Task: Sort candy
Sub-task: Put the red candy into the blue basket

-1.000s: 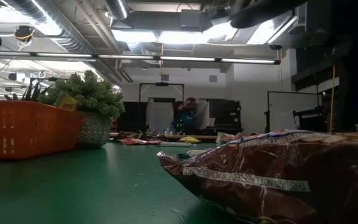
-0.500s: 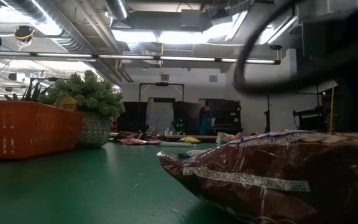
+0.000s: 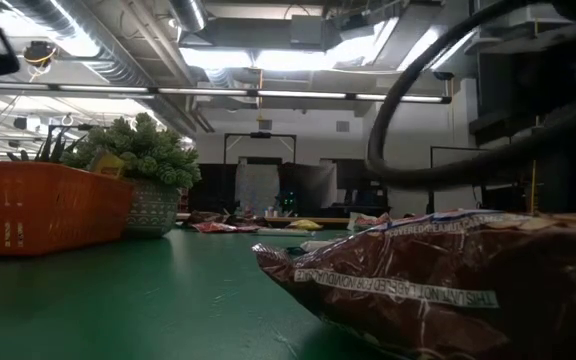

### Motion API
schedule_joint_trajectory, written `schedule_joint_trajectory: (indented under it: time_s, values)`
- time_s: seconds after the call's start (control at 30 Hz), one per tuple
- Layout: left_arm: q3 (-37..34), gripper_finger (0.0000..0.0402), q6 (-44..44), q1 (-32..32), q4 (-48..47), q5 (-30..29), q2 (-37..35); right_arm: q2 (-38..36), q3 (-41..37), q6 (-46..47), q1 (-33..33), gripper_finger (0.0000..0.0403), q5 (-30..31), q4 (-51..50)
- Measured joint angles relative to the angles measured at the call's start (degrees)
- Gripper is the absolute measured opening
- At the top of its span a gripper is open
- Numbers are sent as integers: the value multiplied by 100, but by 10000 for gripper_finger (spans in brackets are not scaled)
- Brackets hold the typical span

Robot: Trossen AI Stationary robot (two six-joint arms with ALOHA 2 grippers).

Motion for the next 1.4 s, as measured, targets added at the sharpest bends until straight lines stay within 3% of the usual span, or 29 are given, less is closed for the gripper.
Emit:
schedule_joint_trajectory:
  time_s: [0.3, 0.63, 0.87, 1.17, 1.4]
  values:
    - [0, 126, 1619, -1, 588, -1219, 17, 0, 1012, -856, -22, 9, 123, -18]
    - [0, 126, 3269, 0, 1546, -2486, 17, -4, 2010, -1786, -419, 22, 829, 81]
    - [0, 126, 4041, 0, 1777, -2523, 157, -7, 2117, -1945, -968, 11, 913, 748]
    - [2, 126, 4778, 180, 1936, -2516, 745, -7, 2119, -2640, -1511, 15, 440, 2228]
    - [2, 126, 4935, 404, 2747, -2512, 1127, -7, 2119, -2995, -1729, 15, -66, 2988]
